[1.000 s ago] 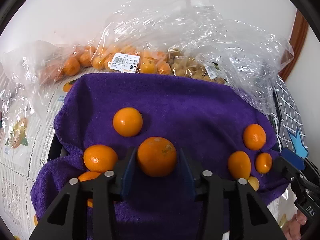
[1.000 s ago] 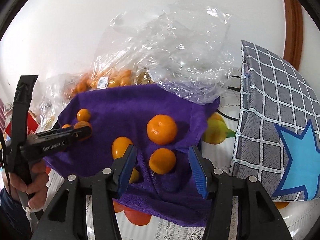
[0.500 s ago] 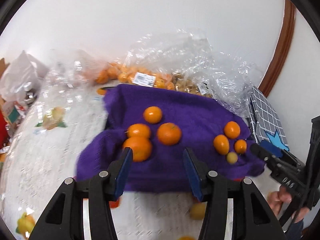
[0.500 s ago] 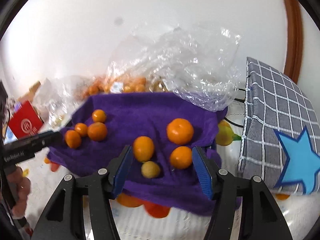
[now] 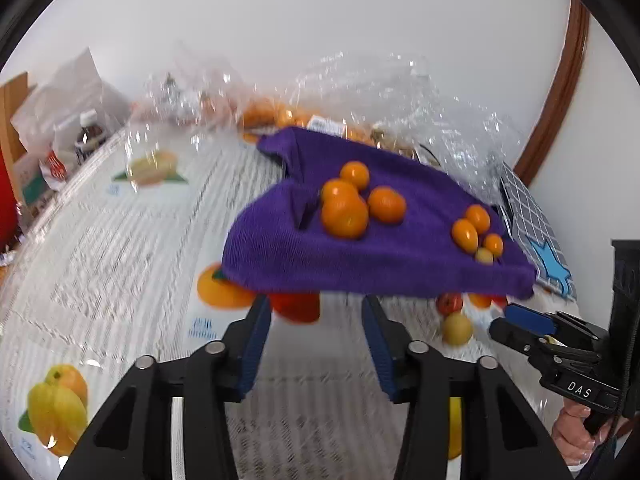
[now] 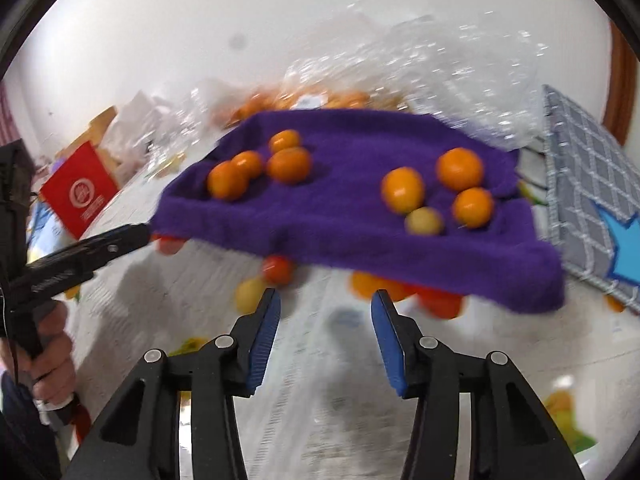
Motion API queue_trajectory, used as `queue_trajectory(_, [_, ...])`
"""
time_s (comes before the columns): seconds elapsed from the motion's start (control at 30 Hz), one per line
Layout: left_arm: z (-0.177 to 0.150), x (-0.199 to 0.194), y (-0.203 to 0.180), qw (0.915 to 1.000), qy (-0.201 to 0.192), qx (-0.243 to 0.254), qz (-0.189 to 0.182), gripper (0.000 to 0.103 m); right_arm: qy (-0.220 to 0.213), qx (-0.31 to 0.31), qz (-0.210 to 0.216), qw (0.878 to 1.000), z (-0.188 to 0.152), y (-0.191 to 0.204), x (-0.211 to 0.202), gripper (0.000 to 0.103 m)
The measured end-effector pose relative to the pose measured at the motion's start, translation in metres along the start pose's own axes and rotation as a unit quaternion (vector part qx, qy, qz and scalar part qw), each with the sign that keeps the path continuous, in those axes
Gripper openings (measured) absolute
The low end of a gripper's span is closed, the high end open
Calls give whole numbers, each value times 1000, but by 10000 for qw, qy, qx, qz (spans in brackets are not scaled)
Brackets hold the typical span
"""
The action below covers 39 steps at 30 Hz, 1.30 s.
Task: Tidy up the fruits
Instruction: 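Open both grippers and move them back down to the fruit row, then grasp a yellow-green fruit with the right gripper while the left gripper grasps a small red fruit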
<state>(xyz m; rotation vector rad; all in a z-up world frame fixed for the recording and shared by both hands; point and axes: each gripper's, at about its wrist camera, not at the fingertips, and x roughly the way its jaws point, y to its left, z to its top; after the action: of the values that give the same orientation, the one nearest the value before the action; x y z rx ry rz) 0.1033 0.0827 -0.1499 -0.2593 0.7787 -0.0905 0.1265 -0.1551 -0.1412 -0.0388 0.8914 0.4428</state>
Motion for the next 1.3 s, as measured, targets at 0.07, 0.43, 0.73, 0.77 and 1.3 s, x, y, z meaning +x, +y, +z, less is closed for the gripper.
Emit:
queue_trajectory(0.07, [-4, 0, 7, 10000, 60, -78, -7, 37, 184, -53, 182, 9997, -3, 11, 8, 48])
queue_trajectory(0.43, [-9, -8, 21, 9986, -78, -502, -126, 36, 286, -242, 83, 9993, 0, 32, 35, 27])
queue_trajectory(0.73, [-11, -4, 4, 9990, 74, -202, -404, 36, -151, -302, -166, 9993, -17, -3, -8, 27])
queue_trajectory(0.77, [-12, -2, -2, 9991, 128, -113, -394, 36, -167, -220, -235, 9993, -19, -14, -12, 27])
queue_trajectory(1.3, [-18, 58, -155, 9825, 873, 1266, -1051, 36, -513, 889, -506, 9934, -43, -115, -50, 27])
